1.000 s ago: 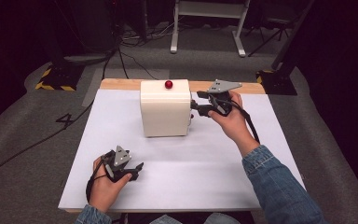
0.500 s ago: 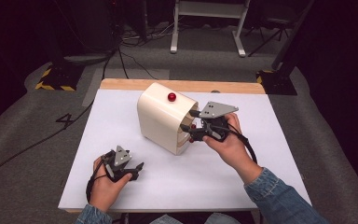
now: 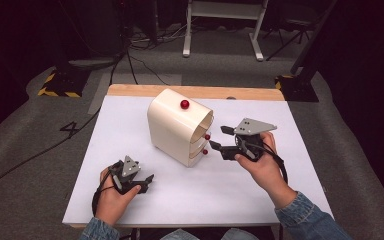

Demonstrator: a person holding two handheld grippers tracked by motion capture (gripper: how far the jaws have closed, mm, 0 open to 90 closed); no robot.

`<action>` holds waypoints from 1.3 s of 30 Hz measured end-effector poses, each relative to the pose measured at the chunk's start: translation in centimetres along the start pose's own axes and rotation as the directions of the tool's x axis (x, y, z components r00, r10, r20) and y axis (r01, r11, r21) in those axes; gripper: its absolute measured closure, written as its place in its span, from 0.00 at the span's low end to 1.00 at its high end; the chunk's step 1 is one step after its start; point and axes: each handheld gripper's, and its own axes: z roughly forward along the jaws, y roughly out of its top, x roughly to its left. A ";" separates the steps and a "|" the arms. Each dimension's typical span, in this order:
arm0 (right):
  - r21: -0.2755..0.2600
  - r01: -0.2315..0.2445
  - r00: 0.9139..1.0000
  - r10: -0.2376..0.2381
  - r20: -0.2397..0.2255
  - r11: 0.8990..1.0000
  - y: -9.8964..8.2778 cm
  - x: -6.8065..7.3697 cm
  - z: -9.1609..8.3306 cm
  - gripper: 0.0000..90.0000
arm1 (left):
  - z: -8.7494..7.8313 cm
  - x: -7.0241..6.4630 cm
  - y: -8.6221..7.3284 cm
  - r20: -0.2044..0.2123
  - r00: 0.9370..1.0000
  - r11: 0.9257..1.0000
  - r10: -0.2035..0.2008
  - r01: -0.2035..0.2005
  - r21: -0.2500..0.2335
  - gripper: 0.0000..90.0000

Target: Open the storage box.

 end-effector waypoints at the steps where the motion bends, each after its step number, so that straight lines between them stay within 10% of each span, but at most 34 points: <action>1: 0.011 -0.003 1.000 0.003 -0.009 1.000 -0.7 -0.2 -0.1 0.36 | -0.1 0.2 0.0 0.005 1.000 1.000 -0.002 0.002 -0.007 0.30; 13: 0.077 -0.064 0.998 0.066 -0.016 0.995 -6.6 -2.0 2.6 0.39 | 0.2 0.4 -0.1 0.010 1.000 0.997 -0.005 0.004 0.076 0.30; 27: 0.103 -0.051 0.996 0.058 -0.064 0.993 -7.9 -1.4 7.4 0.59 | 0.3 0.6 -0.2 0.023 0.999 0.997 -0.027 0.026 0.075 0.29; 33: 0.096 -0.007 0.995 0.016 -0.094 0.995 -7.9 -0.6 7.7 0.82 | 0.3 0.6 -0.2 0.024 0.999 0.997 -0.030 0.028 0.076 0.29; 39: 0.099 -0.006 0.997 0.014 -0.081 0.995 -7.9 -0.4 7.3 0.82 | 0.3 0.6 -0.2 0.025 0.999 0.997 -0.030 0.028 0.077 0.29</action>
